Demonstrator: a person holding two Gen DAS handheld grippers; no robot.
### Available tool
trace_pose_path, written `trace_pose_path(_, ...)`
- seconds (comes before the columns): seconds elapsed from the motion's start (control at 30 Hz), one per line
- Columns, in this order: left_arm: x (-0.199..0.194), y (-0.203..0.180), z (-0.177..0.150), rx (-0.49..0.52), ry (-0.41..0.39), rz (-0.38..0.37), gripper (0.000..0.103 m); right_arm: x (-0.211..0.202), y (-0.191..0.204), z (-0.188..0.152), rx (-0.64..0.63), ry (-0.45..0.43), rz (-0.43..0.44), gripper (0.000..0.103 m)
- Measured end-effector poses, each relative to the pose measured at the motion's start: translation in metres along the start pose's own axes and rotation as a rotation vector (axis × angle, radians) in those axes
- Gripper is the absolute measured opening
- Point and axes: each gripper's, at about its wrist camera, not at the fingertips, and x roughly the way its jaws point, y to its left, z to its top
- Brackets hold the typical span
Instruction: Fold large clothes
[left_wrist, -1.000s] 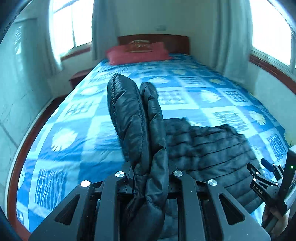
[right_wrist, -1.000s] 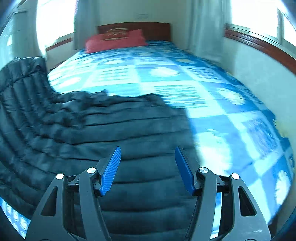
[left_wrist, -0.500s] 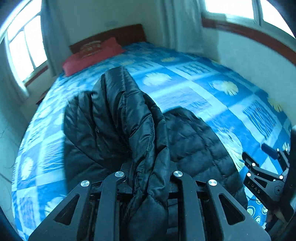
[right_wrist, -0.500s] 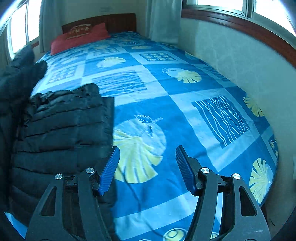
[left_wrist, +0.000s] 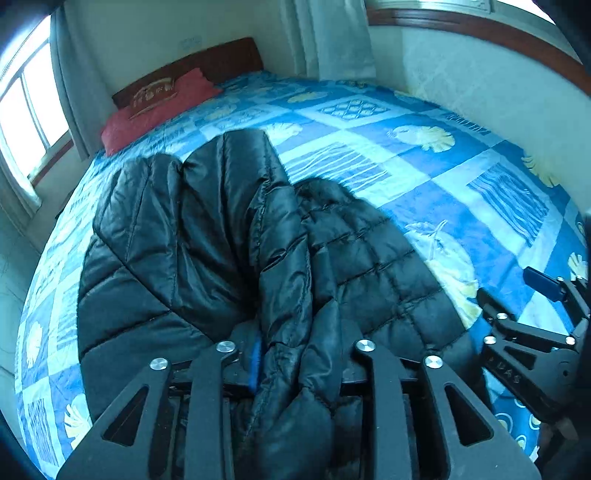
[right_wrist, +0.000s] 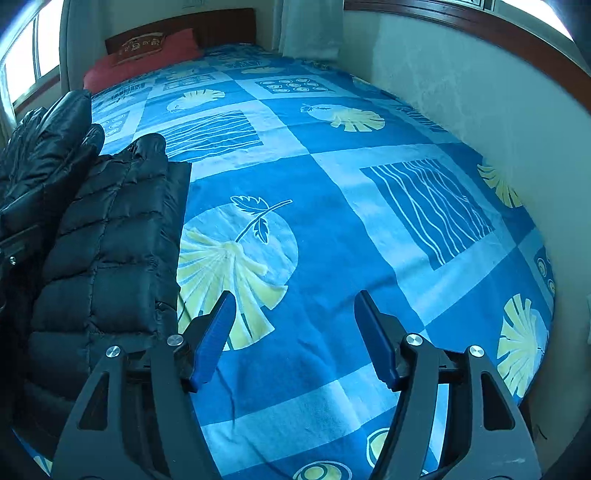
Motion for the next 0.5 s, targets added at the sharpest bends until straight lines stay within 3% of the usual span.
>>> trace_pose_path(0.1,-0.014,-0.009,0.001,0.013,-0.028,-0.023,0.047,-0.007,-0.002,0.000,0.003,-0.011,-0.005,0.066)
trace_pose_path(0.2,-0.034,-0.015,0.002,0.009,-0.057,-0.053,0.057,-0.015,-0.004,0.000,0.001,-0.021,-0.011,0.066)
trace_pose_path(0.37,-0.079,-0.017,0.001,0.015,-0.129,-0.132,0.059,-0.032,-0.003,0.002,-0.004,-0.048,-0.011,0.066)
trace_pose_path(0.5,-0.109,0.009,-0.006,-0.023,-0.192,-0.102,0.064,-0.051,0.005,0.010,0.004,-0.074,0.032,0.066)
